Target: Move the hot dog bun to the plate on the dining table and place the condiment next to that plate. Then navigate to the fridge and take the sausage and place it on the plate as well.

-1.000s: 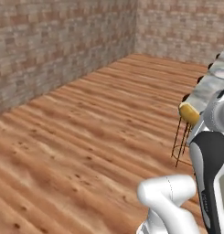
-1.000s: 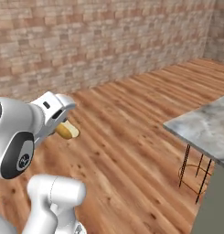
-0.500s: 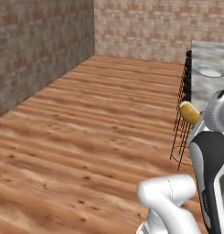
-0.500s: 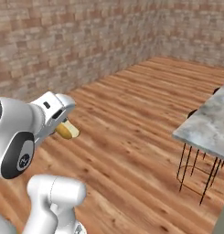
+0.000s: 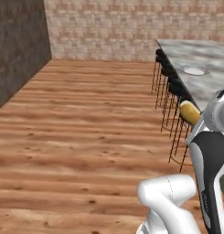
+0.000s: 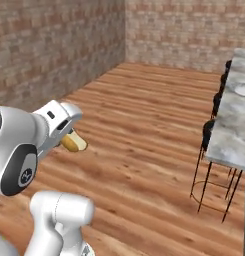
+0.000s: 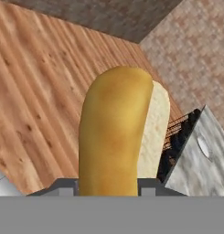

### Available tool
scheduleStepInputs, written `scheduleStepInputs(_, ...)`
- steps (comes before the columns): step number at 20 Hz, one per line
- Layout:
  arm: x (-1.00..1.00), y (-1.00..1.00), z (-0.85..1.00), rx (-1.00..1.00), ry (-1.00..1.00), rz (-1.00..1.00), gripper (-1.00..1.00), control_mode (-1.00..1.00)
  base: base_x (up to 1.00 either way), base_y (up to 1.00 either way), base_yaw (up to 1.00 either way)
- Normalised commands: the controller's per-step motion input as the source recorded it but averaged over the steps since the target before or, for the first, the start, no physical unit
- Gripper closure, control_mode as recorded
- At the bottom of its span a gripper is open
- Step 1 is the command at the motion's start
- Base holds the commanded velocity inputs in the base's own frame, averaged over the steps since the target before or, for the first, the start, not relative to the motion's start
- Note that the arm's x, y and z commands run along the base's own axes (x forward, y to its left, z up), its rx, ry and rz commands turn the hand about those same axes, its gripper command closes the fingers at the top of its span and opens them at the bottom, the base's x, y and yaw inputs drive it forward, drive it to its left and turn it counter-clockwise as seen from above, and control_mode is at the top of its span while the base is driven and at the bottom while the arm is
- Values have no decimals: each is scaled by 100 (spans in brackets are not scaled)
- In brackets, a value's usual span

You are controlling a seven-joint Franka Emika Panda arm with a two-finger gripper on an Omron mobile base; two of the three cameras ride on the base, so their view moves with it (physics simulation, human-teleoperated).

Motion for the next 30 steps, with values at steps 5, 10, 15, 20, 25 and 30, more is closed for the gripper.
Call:
scheduleStepInputs(5,0,0,0,0,0,0,100,100,87,73,-48)
scheduleStepInputs(10,0,0,0,0,0,0,100,100,89,61,-45)
scheduleStepInputs(15,0,0,0,0,0,0,100,100,86,59,-45)
scheduleStepInputs(20,0,0,0,0,0,0,100,100,77,71,-47)
scheduleStepInputs(25,0,0,0,0,0,0,100,100,70,75,-48)
scheduleStepInputs(30,0,0,0,0,0,0,100,100,77,72,-48)
